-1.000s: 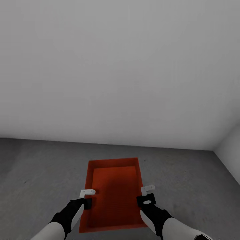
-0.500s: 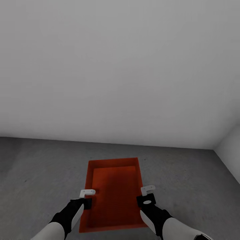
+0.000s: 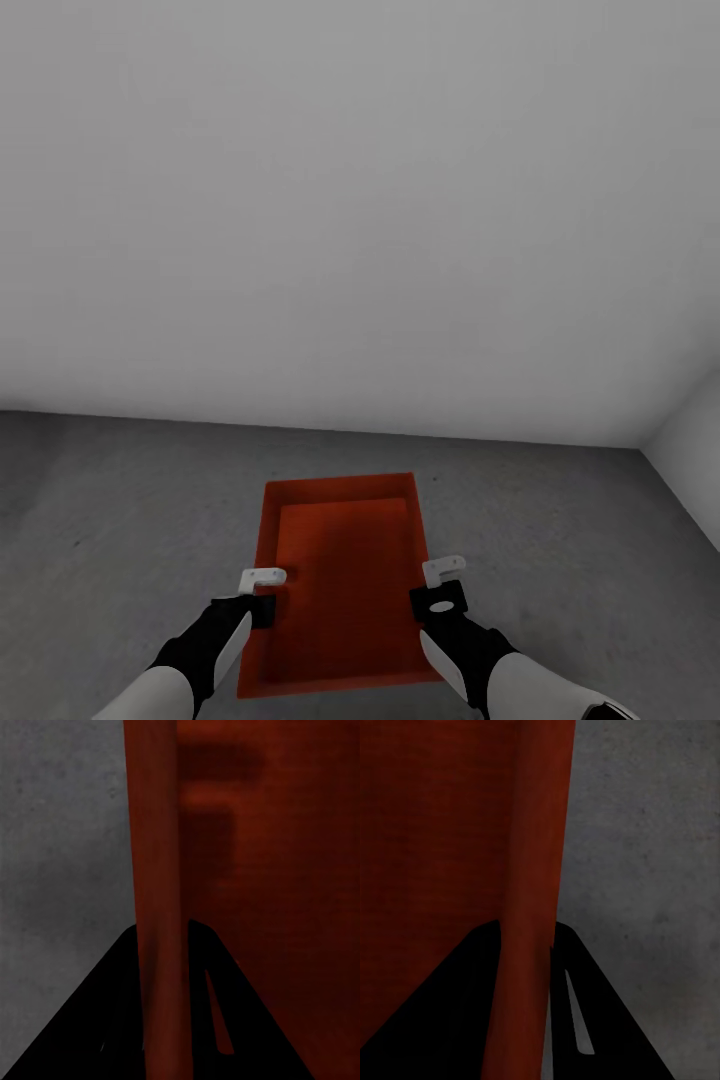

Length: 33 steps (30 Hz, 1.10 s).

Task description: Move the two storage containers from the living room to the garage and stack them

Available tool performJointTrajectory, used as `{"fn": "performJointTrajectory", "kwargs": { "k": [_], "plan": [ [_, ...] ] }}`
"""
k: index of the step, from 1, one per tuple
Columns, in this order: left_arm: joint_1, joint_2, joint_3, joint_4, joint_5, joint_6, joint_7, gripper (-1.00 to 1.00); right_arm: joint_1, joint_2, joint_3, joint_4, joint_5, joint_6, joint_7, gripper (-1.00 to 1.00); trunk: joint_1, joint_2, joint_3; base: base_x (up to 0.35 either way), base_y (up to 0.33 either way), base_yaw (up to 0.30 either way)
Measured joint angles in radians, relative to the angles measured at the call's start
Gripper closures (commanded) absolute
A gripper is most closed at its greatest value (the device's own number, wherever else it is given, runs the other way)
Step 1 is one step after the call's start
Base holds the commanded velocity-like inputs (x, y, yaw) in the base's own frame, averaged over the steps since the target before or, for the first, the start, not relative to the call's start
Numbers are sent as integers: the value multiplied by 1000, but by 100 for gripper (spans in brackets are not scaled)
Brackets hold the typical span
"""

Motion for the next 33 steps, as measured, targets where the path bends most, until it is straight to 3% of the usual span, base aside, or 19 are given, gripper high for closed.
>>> {"fn": "performJointTrajectory", "kwargs": {
  "k": [16, 33],
  "plan": [
    [0, 0, 0, 0, 0, 0, 0, 100, 0, 0, 0, 0, 0, 0, 0, 100, 0, 0, 0, 0, 0, 0],
    [0, 0, 0, 0, 0, 0, 0, 100, 0, 0, 2, 0, -2, 0, 0, 100, 0, 0, -26, 0, 0, 0]
  ]
}}
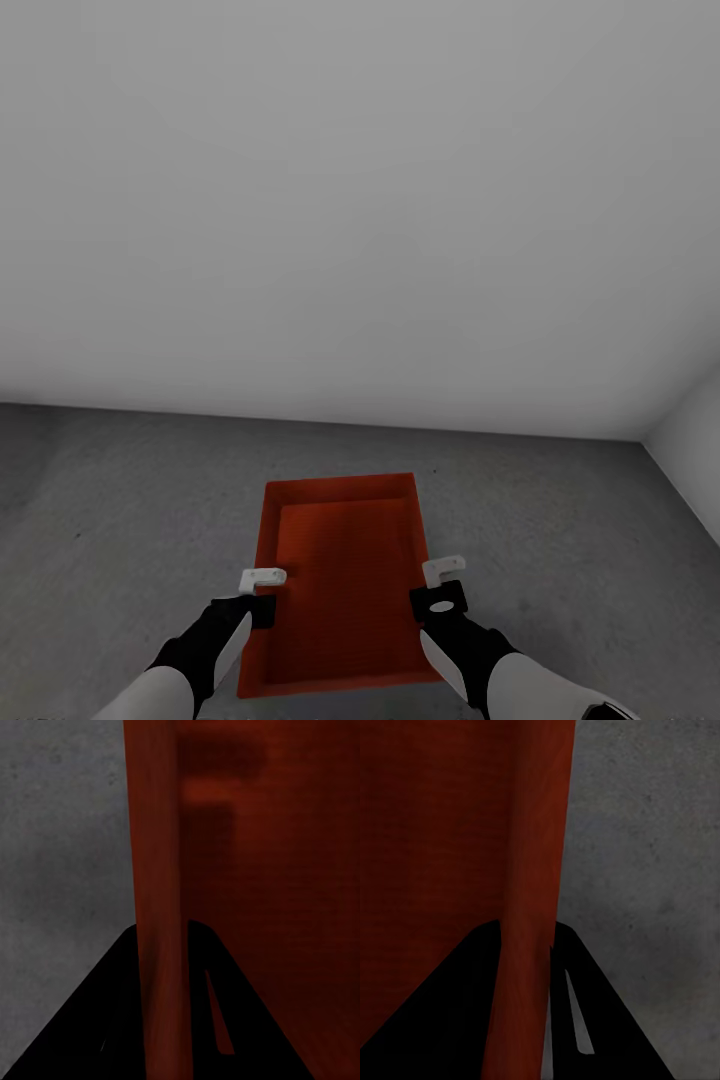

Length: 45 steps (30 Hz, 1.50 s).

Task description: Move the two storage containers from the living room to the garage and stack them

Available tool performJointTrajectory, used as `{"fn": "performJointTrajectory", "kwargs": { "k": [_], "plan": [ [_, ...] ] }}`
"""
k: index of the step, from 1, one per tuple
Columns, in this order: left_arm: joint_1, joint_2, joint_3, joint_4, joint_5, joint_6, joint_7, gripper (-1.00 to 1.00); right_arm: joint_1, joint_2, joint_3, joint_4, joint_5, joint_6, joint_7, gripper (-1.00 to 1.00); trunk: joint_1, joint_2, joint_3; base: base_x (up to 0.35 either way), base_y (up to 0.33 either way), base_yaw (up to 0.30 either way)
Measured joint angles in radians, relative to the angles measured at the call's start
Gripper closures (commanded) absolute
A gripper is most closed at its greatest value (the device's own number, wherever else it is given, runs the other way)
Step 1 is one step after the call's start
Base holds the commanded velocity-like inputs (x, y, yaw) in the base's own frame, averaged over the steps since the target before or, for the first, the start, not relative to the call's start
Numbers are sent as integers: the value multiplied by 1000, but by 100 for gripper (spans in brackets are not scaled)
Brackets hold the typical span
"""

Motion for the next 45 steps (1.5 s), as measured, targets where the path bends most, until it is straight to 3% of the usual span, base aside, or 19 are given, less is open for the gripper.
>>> {"fn": "performJointTrajectory", "kwargs": {
  "k": [13, 28, 45],
  "plan": [
    [0, 0, 0, 0, 0, 0, 0, 100, 0, 0, -1, 0, 1, 0, 0, 100, 0, 0, -19, 0, 0, 0],
    [-1, 0, 0, 0, 0, 0, 0, 100, 0, 0, -1, -1, 2, 0, 0, 100, 0, 0, -20, 0, 0, -247],
    [0, -1, 2, 0, -3, 0, 1, 100, 0, -1, -1, 0, 1, 0, 2, 100, 4, -7, -23, 0, 0, -7]
  ]
}}
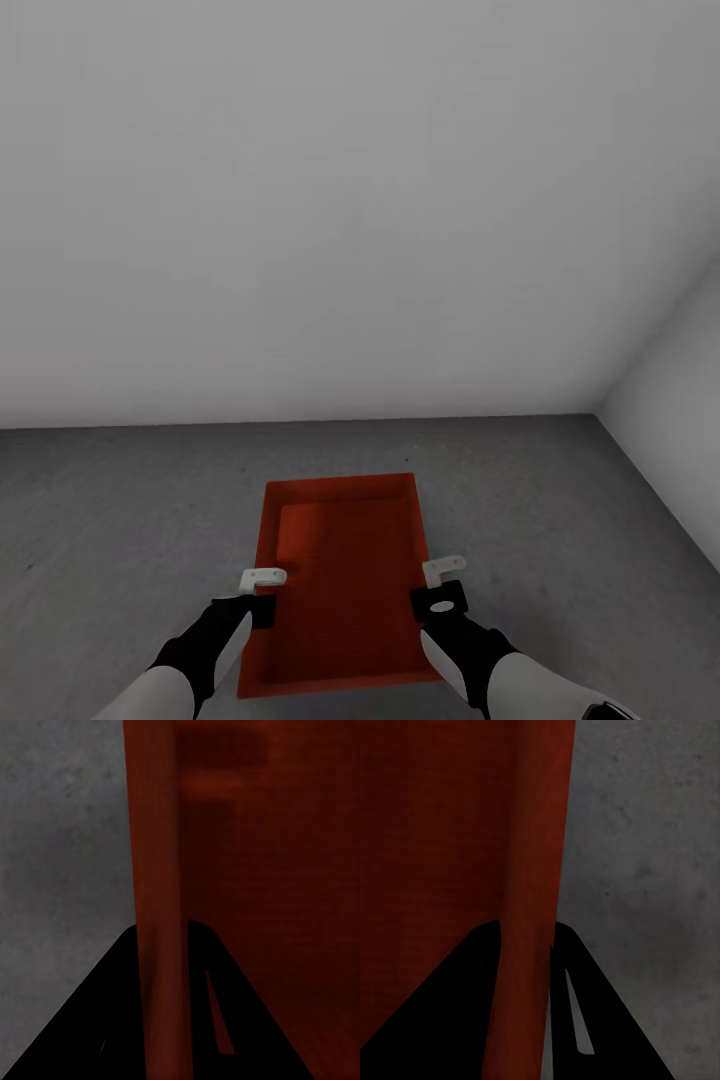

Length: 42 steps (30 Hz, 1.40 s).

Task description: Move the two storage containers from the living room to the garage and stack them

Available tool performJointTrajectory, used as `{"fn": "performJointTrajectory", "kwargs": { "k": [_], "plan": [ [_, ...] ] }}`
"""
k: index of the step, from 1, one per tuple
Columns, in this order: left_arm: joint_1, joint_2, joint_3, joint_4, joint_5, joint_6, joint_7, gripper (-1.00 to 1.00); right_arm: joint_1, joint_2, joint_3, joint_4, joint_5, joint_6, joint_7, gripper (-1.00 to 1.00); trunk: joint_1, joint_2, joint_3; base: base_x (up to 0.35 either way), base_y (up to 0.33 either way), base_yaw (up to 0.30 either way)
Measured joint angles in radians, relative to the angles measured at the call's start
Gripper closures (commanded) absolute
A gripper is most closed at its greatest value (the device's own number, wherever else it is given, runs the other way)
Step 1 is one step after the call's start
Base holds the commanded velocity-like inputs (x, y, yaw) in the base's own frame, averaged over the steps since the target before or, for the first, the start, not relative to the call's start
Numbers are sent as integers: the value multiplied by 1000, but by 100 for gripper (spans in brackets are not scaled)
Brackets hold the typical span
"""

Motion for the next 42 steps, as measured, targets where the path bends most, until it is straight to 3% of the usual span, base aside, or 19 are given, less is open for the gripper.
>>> {"fn": "performJointTrajectory", "kwargs": {
  "k": [42],
  "plan": [
    [0, 0, 0, 1, 0, 1, 0, 100, 0, 0, 2, 1, -4, 0, 0, 100, 161, -294, -132, 0, 0, 0]
  ]
}}
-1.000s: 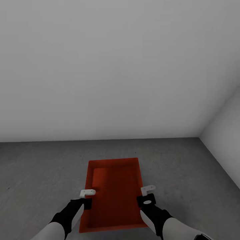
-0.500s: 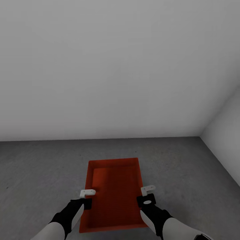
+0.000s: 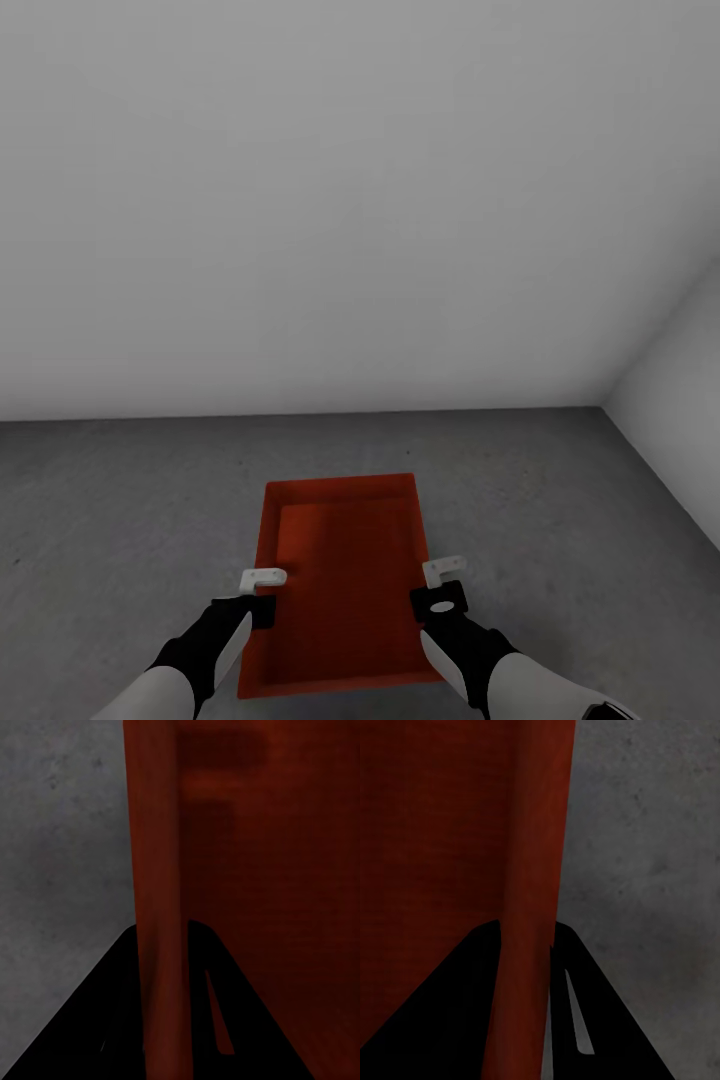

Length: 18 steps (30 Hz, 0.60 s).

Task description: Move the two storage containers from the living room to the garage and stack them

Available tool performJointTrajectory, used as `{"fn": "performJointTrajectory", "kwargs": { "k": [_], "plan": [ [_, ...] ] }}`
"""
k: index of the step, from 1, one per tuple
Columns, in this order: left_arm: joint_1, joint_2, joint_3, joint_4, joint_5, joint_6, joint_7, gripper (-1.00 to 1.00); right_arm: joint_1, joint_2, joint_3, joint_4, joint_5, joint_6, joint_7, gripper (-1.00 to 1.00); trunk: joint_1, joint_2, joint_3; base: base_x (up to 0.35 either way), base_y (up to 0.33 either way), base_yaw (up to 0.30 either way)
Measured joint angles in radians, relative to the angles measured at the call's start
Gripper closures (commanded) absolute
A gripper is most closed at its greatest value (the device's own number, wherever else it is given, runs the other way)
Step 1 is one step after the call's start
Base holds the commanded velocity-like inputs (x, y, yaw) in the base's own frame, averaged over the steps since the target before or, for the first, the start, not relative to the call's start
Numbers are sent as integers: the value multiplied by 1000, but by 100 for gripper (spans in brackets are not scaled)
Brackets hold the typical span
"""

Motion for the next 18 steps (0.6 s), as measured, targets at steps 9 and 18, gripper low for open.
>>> {"fn": "performJointTrajectory", "kwargs": {
  "k": [9, 18],
  "plan": [
    [0, 0, 0, 0, 0, -1, 0, 100, 0, 0, 0, 0, 0, 0, 0, 100, 35, -63, -28, 0, 0, 0],
    [0, 0, 0, 0, 0, -1, 0, 100, 0, 0, -1, 0, 1, 0, 0, 100, 69, -126, -56, 0, 0, 0]
  ]
}}
